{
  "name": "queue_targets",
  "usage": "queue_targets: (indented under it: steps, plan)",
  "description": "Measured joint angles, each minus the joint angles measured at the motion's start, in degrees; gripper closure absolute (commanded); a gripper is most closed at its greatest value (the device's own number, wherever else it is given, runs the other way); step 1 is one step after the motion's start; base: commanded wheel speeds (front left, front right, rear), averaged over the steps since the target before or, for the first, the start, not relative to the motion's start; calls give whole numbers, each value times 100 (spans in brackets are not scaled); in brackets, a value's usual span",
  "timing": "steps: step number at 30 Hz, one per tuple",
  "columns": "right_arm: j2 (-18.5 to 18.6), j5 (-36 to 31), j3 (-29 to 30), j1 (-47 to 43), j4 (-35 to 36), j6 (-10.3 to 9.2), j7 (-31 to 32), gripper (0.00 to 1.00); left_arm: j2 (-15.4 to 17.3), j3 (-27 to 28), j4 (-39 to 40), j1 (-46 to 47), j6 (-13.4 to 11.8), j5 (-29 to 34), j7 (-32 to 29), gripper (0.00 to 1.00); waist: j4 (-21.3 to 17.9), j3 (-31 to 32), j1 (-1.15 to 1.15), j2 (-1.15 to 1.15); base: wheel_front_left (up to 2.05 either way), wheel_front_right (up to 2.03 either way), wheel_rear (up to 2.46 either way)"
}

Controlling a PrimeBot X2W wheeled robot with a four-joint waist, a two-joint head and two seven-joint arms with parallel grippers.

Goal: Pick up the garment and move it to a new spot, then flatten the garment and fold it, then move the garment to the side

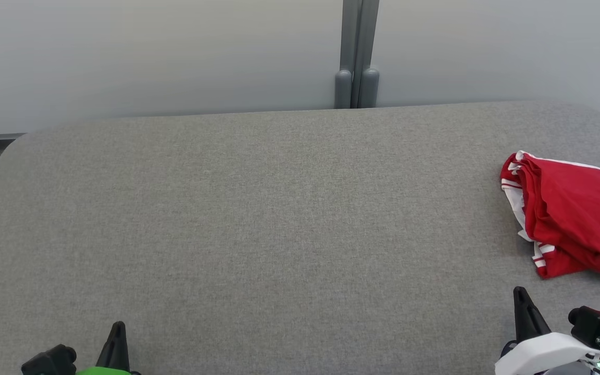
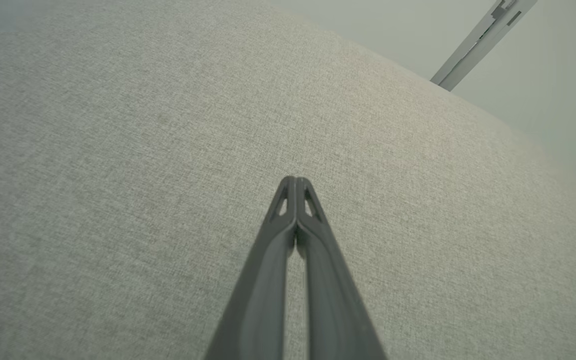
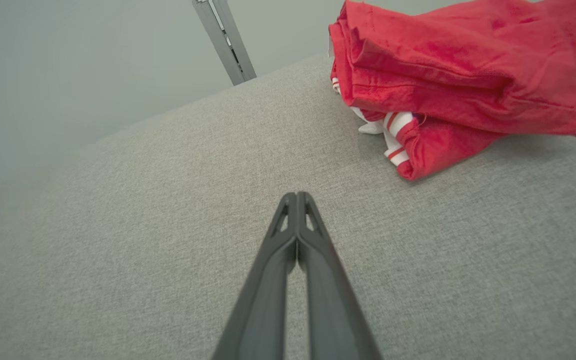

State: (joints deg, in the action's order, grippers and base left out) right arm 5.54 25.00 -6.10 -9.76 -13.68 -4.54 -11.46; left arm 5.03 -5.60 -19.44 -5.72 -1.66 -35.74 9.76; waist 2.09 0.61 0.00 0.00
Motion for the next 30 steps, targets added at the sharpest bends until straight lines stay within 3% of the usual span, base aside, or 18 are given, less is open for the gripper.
queue_targets:
  steps: [30]
  plan:
    - [-102,2365,469,432,34,268,628,100,-74,391,119,370,270,-1937,-621,100,-73,-19,0,0,0,0,0]
